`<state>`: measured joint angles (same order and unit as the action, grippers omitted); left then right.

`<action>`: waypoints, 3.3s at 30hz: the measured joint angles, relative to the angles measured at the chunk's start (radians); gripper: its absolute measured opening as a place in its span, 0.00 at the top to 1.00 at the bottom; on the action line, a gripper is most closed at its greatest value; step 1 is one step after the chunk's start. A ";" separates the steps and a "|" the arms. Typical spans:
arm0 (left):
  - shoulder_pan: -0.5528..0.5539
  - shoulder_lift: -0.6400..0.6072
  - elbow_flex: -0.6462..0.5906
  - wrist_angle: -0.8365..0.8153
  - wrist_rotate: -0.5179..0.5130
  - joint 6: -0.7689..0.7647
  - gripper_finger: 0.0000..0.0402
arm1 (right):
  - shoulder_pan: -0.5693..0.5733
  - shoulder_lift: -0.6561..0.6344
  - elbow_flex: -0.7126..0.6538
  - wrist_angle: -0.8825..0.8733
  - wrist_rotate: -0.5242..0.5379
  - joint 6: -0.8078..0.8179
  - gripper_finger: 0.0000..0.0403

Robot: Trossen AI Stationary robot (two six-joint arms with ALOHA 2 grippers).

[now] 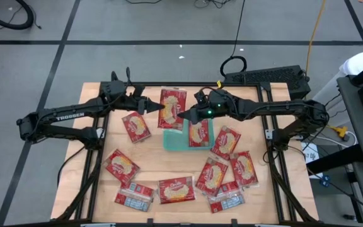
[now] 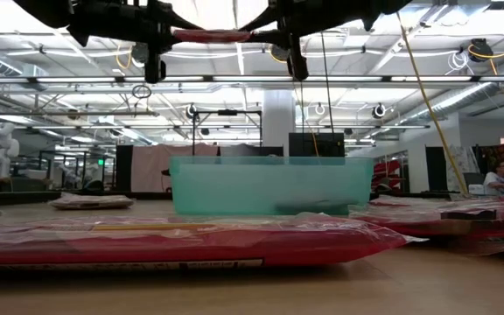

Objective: Sort popcorn bags into baskets
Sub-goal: Put the red popcorn bag into the green bin

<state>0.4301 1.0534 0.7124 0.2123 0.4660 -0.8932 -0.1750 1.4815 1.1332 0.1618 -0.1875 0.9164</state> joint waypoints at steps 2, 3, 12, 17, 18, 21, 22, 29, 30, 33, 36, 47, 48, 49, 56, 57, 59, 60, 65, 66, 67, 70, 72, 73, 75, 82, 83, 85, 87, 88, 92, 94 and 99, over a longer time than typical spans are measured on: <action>-0.006 0.000 0.000 0.000 0.000 0.003 0.85 | -0.007 0.000 0.000 -0.017 -0.001 -0.002 0.97; -0.010 0.000 0.000 0.000 0.000 0.006 0.81 | -0.011 0.000 0.000 -0.027 -0.003 0.002 0.96; -0.010 0.000 0.001 -0.137 0.000 -0.017 0.45 | -0.029 0.000 0.000 -0.178 -0.049 0.111 0.97; -0.006 -0.008 0.002 -0.274 -0.001 0.023 0.43 | -0.014 0.000 0.000 -0.268 -0.048 0.179 0.96; -0.006 -0.010 0.002 -0.289 -0.001 0.033 0.43 | -0.010 0.000 0.000 -0.283 -0.047 0.189 0.96; -0.006 -0.009 0.002 -0.325 0.000 0.070 0.48 | 0.001 0.000 0.000 -0.318 -0.016 0.200 0.96; -0.006 -0.009 0.002 -0.328 0.000 0.085 0.49 | 0.001 0.000 0.000 -0.333 0.001 0.213 0.96; -0.006 -0.009 0.002 -0.368 0.004 0.145 0.59 | 0.014 0.067 0.000 -0.357 0.003 0.351 0.96; -0.006 -0.009 0.002 -0.376 0.006 0.149 0.60 | 0.019 0.078 0.000 -0.358 0.003 0.359 0.96; -0.006 -0.009 0.002 -0.397 0.013 0.147 0.61 | 0.029 0.106 0.000 -0.355 0.002 0.389 0.96; -0.006 -0.009 0.002 -0.421 0.013 0.157 0.61 | 0.033 0.136 0.000 -0.328 0.000 0.390 0.97; -0.019 -0.009 0.002 -0.615 -0.081 0.269 0.62 | 0.031 0.268 0.000 -0.162 -0.153 0.423 0.97; -0.020 -0.009 0.002 -0.624 -0.083 0.275 0.62 | 0.031 0.274 0.000 -0.148 -0.155 0.422 0.97; -0.020 -0.009 0.002 -0.629 -0.083 0.285 0.62 | 0.030 0.277 0.000 -0.136 -0.155 0.422 0.97; -0.021 0.008 0.002 -0.630 -0.136 0.338 0.62 | 0.005 0.281 0.000 -0.114 -0.156 0.431 0.96; -0.021 0.014 0.002 -0.628 -0.136 0.343 0.62 | 0.001 0.281 0.000 -0.114 -0.156 0.425 0.96; -0.021 0.031 0.002 -0.630 -0.136 0.347 0.62 | -0.006 0.280 0.000 -0.114 -0.156 0.399 0.96; -0.021 0.040 0.002 -0.630 -0.136 0.347 0.62 | -0.008 0.280 0.000 -0.117 -0.156 0.384 0.96; -0.028 0.080 0.002 -0.629 -0.128 0.347 0.62 | -0.009 0.280 0.000 -0.149 -0.157 0.340 0.96; -0.030 0.088 0.002 -0.628 -0.128 0.349 0.62 | -0.009 0.280 0.000 -0.152 -0.157 0.326 0.96; -0.034 0.097 0.002 -0.627 -0.127 0.349 0.62 | -0.009 0.280 0.000 -0.156 -0.156 0.309 0.96; -0.040 0.124 0.002 -0.619 -0.127 0.349 0.62 | -0.008 0.280 0.000 -0.169 -0.137 0.258 0.96; -0.042 0.143 0.002 -0.603 -0.127 0.349 0.62 | -0.007 0.280 0.000 -0.172 -0.127 0.242 0.96; -0.044 0.152 0.002 -0.597 -0.127 0.347 0.62 | -0.008 0.280 0.000 -0.177 -0.128 0.237 0.96; -0.047 0.171 0.002 -0.583 -0.128 0.346 0.62 | -0.011 0.282 0.000 -0.186 -0.128 0.216 0.96; -0.053 0.229 0.001 -0.492 -0.136 0.308 0.62 | -0.015 0.324 0.000 -0.180 -0.132 0.197 0.96; -0.053 0.231 0.001 -0.486 -0.136 0.301 0.62 | -0.018 0.333 0.000 -0.175 -0.132 0.197 0.96; -0.054 0.233 0.001 -0.470 -0.144 0.287 0.62 | -0.022 0.351 0.000 -0.174 -0.134 0.197 0.96; -0.054 0.233 0.001 -0.472 -0.157 0.282 0.62 | -0.028 0.363 0.000 -0.171 -0.137 0.197 0.96; -0.055 0.233 0.001 -0.472 -0.160 0.282 0.62 | -0.030 0.367 0.000 -0.167 -0.137 0.197 0.96; -0.055 0.233 0.001 -0.473 -0.162 0.282 0.62 | -0.034 0.371 0.000 -0.164 -0.121 0.196 0.95; -0.059 0.233 0.001 -0.474 -0.162 0.279 0.62 | -0.034 0.371 0.000 -0.157 -0.102 0.197 0.93; -0.069 0.233 0.001 -0.474 -0.161 0.278 0.62 | -0.041 0.371 0.000 -0.157 -0.102 0.197 0.80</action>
<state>0.3616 1.2865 0.7136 -0.2615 0.3050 -0.6151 -0.2163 1.8523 1.1336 0.0051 -0.2893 1.1133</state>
